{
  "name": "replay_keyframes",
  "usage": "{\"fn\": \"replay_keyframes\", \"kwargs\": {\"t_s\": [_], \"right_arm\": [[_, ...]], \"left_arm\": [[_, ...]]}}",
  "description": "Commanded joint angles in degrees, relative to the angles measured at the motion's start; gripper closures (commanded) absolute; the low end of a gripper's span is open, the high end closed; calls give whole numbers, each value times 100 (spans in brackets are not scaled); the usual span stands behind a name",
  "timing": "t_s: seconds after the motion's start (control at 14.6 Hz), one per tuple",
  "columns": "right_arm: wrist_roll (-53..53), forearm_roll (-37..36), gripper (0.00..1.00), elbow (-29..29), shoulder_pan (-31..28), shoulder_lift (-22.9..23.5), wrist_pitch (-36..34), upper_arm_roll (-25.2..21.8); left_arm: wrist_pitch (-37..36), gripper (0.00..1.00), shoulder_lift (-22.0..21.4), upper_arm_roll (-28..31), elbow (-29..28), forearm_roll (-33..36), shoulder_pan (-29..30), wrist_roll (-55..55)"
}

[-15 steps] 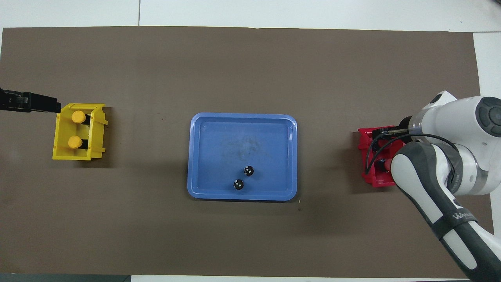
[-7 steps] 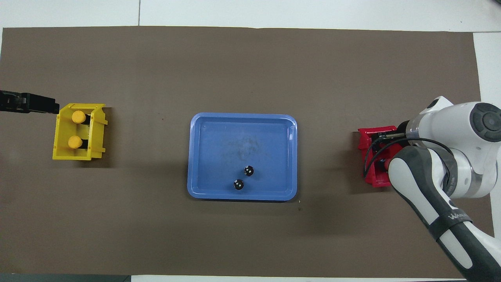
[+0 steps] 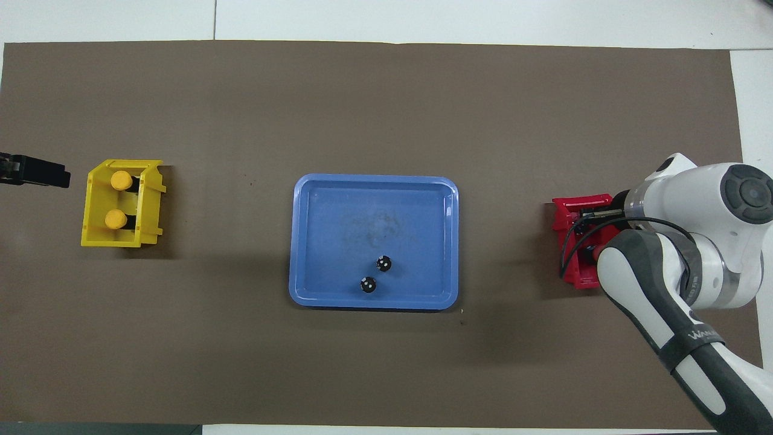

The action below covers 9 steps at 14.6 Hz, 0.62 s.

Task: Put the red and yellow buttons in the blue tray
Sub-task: 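Reach the right gripper down and grasp a red button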

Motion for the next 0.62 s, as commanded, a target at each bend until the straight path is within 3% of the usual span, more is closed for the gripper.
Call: {"fn": "replay_keyframes", "kwargs": {"t_s": [0.0, 0.21, 0.41, 0.55], "right_arm": [[-109, -278, 75, 462, -30, 26, -564, 19], [-100, -333, 75, 1358, 22, 140, -1626, 37], [240, -236, 74, 2761, 337, 463, -2857, 142], [1126, -218, 74, 3415, 828, 842, -2940, 169]], "left_arm": [[-103, 0, 493, -18, 435, 130, -17, 101], [-348, 0, 435, -18, 376, 227, -61, 75], [-368, 0, 153, -18, 305, 166, 18, 57], [-315, 0, 144, -18, 288, 148, 18, -109]]}}
